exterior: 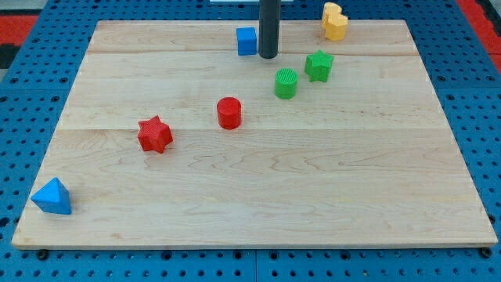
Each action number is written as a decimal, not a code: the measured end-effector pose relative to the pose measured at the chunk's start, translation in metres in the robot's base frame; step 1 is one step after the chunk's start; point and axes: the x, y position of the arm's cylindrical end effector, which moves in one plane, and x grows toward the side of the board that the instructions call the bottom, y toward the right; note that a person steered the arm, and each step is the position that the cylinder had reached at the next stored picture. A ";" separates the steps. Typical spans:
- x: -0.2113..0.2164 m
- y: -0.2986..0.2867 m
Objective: Place blue cube at the top center of the board
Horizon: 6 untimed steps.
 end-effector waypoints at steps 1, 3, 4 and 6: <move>-0.017 -0.038; -0.045 -0.037; -0.026 -0.025; -0.061 -0.019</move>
